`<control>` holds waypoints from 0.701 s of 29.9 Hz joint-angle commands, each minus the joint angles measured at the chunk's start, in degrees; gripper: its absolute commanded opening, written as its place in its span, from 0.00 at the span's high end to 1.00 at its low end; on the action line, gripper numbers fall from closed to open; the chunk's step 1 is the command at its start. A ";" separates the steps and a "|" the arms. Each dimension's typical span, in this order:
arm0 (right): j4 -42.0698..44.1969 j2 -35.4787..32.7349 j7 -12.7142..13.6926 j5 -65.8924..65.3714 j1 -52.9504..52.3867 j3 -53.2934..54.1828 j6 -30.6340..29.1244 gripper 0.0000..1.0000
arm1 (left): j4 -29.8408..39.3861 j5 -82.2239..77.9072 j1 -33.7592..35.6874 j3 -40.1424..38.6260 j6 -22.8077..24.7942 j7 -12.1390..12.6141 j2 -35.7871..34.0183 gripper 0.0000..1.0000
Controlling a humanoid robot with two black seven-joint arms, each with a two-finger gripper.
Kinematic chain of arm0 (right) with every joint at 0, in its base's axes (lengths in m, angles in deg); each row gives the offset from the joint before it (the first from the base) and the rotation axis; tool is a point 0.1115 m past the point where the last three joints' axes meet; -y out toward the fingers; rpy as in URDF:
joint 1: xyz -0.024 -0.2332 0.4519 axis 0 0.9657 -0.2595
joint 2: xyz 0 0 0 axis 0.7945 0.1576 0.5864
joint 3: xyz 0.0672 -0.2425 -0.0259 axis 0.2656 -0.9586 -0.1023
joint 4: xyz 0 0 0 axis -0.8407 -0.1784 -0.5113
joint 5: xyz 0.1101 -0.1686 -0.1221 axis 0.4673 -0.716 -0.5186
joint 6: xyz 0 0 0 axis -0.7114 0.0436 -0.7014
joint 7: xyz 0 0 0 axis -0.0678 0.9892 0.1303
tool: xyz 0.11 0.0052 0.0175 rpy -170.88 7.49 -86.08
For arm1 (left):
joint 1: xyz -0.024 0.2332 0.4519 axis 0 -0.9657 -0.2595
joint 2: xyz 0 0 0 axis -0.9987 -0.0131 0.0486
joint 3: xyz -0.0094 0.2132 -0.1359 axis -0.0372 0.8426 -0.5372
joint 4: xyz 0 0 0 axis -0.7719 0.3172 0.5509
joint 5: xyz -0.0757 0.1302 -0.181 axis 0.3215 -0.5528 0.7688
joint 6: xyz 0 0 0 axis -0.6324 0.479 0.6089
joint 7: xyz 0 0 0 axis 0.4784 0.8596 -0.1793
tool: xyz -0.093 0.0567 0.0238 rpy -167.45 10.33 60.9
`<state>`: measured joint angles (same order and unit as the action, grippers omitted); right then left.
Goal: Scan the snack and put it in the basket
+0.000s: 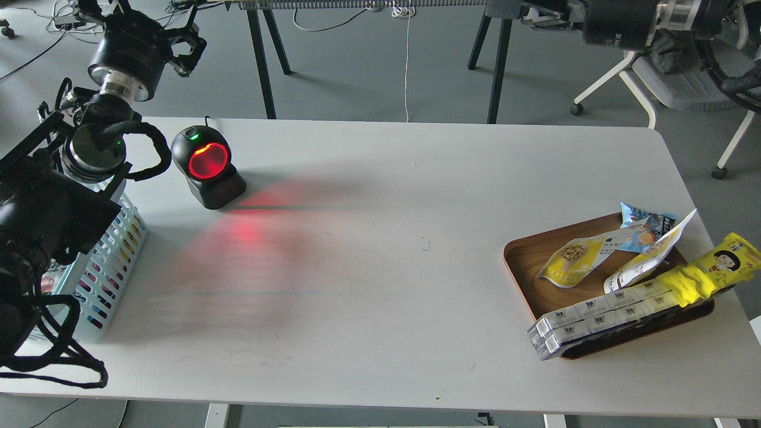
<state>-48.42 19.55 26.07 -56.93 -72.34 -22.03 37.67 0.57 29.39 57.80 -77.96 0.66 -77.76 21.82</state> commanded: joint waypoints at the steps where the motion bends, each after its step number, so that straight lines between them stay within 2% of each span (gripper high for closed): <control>1: -5.66 -0.14 0.02 -12.57 -3.90 -4.49 -0.08 0.01 | 0.00 0.02 -0.16 0.05 0.00 -0.09 -0.07 0.00; 4: -10.76 -0.14 0.02 -24.35 -6.45 -9.58 0.18 0.01 | 0.00 0.02 -0.16 -0.03 0.00 0.00 -0.07 0.00; 10: -16.13 0.30 0.02 -39.04 -9.53 -16.81 1.15 0.01 | 0.00 -0.06 -0.15 -0.03 0.00 -0.09 -0.07 0.00; 16: -18.25 1.70 0.02 -52.58 -9.80 -18.91 1.24 0.01 | 0.00 -0.06 -0.16 0.05 0.00 -0.09 -0.07 0.00; 21: -17.72 4.96 0.02 -62.17 -9.62 -24.18 4.83 0.01 | 0.00 -0.06 -0.16 0.05 0.00 -0.09 -0.25 0.00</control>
<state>-66.43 23.01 26.09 -114.46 -82.11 -43.05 40.44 0.57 29.33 57.66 -77.91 0.66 -77.84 21.69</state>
